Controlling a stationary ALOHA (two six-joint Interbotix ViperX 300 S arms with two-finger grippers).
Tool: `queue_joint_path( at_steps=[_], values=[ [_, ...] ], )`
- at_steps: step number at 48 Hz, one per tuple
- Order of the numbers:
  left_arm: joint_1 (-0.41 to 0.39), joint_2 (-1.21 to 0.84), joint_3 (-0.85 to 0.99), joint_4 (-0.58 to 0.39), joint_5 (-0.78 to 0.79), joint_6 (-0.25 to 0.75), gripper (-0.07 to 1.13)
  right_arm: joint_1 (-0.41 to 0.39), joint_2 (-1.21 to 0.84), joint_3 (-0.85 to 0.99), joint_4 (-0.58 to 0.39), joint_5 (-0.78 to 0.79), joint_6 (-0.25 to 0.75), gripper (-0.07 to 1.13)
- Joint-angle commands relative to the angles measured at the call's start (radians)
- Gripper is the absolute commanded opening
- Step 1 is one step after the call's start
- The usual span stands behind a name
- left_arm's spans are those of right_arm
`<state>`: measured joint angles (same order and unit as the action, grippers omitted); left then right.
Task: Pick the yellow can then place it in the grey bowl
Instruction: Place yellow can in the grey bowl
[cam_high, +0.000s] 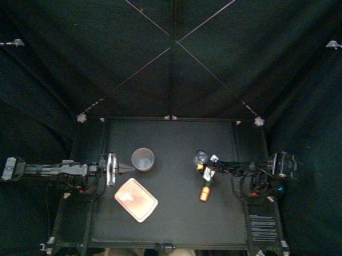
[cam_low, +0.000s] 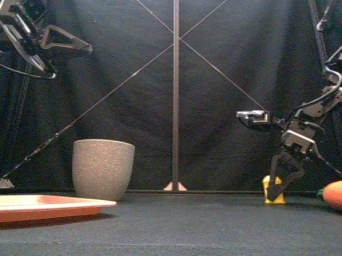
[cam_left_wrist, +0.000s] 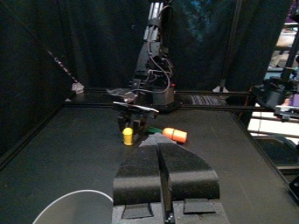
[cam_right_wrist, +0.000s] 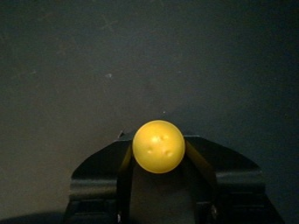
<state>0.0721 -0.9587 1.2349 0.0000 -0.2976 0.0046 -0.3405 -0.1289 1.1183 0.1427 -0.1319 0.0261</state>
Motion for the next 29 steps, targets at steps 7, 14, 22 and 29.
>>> queue_joint_path(
  at_steps=[7, 14, 22, 29],
  values=[
    [0.011, 0.006, -0.015, 0.002, -0.009, 0.000, -0.02, 0.038, -0.055, -0.107, -0.005, -0.003, -0.002, 0.61],
    [0.012, 0.006, -0.018, 0.003, -0.011, 0.002, -0.02, 0.071, -0.074, -0.268, -0.029, -0.009, -0.012, 0.61],
    [0.014, 0.006, -0.020, 0.003, -0.020, 0.000, -0.02, 0.080, -0.002, -0.482, -0.124, -0.020, -0.003, 0.61],
    [0.014, 0.006, -0.014, 0.002, -0.021, 0.000, -0.02, 0.083, 0.126, -0.643, -0.167, -0.041, 0.000, 0.61]
  ],
)
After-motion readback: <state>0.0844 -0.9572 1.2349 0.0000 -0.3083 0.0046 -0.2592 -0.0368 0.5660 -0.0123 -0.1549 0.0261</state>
